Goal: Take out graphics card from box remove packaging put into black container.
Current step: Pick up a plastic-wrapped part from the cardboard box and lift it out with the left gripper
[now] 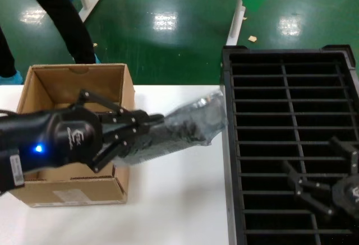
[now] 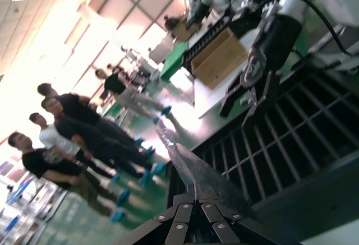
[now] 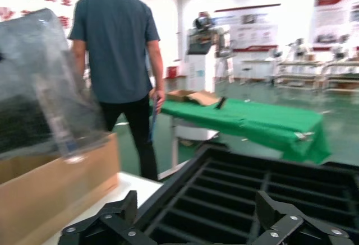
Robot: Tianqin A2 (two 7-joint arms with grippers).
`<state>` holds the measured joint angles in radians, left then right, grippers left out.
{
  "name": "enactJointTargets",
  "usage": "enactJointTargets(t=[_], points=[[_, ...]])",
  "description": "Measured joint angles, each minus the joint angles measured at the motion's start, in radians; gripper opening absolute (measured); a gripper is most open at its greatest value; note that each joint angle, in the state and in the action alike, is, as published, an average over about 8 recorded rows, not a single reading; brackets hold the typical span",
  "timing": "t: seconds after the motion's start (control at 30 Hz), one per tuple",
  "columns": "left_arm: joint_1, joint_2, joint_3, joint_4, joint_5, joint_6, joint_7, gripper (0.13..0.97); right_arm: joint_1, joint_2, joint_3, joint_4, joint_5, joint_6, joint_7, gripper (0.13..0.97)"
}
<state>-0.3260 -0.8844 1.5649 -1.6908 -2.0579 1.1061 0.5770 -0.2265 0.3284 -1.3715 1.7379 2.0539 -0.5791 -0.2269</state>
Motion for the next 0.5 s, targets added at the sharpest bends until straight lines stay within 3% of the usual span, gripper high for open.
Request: enactJointTargets(t=[0.1,0.5], points=[[-0.011,0.013,0.01,0.022,-0.017,0.042,0.024,0.142,-0.018,0.039,0.001,-0.005,0.023,-0.057,0.011,0.817],[-0.103,0.042,0.084,0.137,-0.017,0.184,0.092,0.142,-0.028,0.141,-0.006,-0.047,0.092,-0.195,0.066,0.551]])
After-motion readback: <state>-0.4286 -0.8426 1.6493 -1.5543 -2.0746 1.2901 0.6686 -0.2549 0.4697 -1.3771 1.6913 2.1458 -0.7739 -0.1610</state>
